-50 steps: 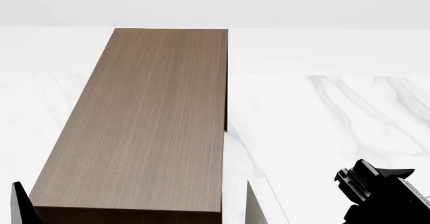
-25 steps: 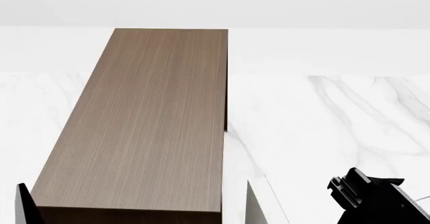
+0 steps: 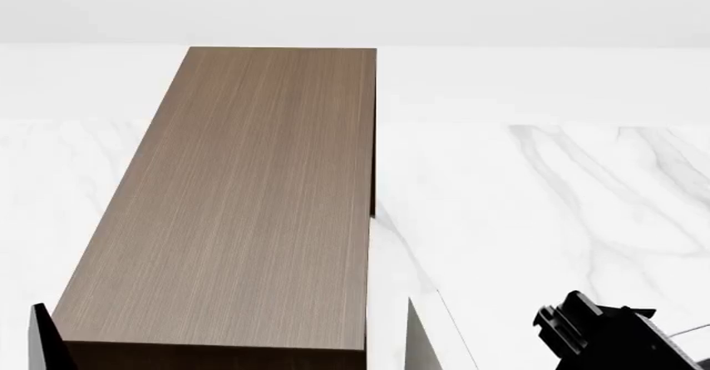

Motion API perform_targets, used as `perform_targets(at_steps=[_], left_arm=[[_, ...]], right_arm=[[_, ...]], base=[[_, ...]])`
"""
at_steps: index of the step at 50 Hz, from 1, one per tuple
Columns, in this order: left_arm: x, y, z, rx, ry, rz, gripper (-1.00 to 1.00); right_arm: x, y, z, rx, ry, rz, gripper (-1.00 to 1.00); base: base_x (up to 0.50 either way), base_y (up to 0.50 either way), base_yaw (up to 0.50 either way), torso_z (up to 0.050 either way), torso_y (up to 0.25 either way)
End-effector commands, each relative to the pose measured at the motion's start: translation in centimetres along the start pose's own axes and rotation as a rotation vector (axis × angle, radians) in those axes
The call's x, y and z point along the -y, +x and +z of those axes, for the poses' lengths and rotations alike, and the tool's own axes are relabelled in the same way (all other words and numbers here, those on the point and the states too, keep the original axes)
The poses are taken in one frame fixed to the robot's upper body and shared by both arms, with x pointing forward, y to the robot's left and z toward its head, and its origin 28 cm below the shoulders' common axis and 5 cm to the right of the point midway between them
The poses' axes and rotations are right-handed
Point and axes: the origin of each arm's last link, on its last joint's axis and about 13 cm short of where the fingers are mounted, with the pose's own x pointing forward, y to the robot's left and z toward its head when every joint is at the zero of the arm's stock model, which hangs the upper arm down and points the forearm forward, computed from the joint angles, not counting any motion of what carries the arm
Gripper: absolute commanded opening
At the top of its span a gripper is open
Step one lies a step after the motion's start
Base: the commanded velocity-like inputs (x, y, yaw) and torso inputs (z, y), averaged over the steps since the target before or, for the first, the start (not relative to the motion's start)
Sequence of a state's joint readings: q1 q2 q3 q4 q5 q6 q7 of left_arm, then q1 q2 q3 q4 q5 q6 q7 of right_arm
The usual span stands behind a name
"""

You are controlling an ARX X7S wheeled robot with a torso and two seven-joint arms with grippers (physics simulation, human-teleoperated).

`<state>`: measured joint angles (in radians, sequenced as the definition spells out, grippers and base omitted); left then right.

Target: Pick up the book in the middle and place it on the cabinet shelf.

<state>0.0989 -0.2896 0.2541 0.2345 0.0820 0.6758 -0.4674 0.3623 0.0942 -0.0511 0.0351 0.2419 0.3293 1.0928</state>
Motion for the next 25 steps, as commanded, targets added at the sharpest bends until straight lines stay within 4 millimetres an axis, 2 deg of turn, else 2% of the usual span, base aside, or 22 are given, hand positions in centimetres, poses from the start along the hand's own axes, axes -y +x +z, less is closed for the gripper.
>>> perform_targets(at_steps=[1,25], left_arm=[[0.0,0.0,-0.1,-0.006,0.002,0.002,1.0],[-0.1,0.2,0.1,-0.013,0.004,0.01,1.0]], right_arm=[[0.0,0.3,-0.7,-0.01,-0.022,-0.015,1.0],[0.0,0.0,-2.5,-0.031,-0.08,0.011,1.0]], base=[[0.0,0.0,0.0,0.0,0.0],[0.0,0.0,0.0,0.0,0.0]])
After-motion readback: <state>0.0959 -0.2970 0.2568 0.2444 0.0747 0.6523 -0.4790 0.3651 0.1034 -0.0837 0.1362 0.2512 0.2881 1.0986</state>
